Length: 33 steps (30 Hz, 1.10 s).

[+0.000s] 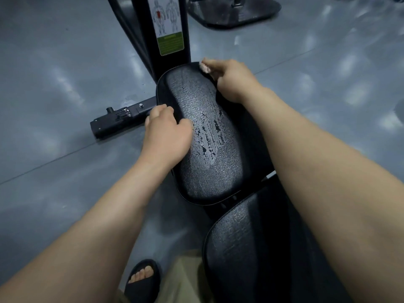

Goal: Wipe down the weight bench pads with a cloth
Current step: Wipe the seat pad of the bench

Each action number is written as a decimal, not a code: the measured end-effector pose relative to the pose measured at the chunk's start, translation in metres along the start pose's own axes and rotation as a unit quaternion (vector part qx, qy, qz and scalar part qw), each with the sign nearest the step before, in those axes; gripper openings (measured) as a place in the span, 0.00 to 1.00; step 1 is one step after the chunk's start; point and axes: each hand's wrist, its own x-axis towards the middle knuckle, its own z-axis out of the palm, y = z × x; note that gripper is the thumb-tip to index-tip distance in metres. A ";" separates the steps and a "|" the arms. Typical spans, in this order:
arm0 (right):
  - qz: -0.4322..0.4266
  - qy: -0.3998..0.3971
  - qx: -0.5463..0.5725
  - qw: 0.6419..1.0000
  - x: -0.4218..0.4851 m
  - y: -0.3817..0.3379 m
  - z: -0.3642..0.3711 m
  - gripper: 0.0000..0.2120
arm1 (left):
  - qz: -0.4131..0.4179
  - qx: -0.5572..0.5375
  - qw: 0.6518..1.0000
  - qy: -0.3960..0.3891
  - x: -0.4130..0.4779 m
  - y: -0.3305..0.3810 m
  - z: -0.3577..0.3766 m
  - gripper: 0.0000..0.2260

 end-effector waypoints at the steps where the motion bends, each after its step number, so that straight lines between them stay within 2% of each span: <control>1: 0.006 -0.001 0.027 1.000 -0.003 0.004 0.000 0.24 | 0.001 -0.002 1.000 0.000 0.000 0.000 -0.001 0.24; 4: 0.013 0.003 0.073 0.997 -0.019 0.011 -0.004 0.20 | 0.003 -0.004 1.000 0.000 -0.002 -0.001 -0.002 0.23; 7: 0.022 -0.003 0.066 0.998 -0.038 0.019 -0.012 0.19 | 0.008 0.000 1.000 -0.011 -0.006 -0.002 -0.003 0.24; 13: 0.032 -0.015 0.041 0.999 -0.076 0.037 -0.022 0.20 | 0.016 -0.007 1.000 -0.018 -0.009 -0.005 -0.005 0.24; 18: 0.044 -0.009 0.007 0.999 -0.108 0.061 -0.025 0.27 | 0.020 -0.017 0.999 -0.019 -0.008 -0.007 -0.003 0.25; 21: 0.044 -0.007 -0.011 0.999 -0.120 0.068 -0.029 0.27 | 0.020 -0.027 0.999 -0.021 -0.008 -0.009 -0.002 0.26; 28: 0.018 -0.019 -0.034 0.999 -0.069 0.041 -0.022 0.19 | 0.021 -0.036 0.998 -0.039 -0.007 -0.016 0.000 0.30; 33: -0.013 -0.006 -0.030 0.999 -0.029 0.018 -0.005 0.20 | 0.019 -0.032 0.998 -0.040 -0.007 -0.014 -0.002 0.30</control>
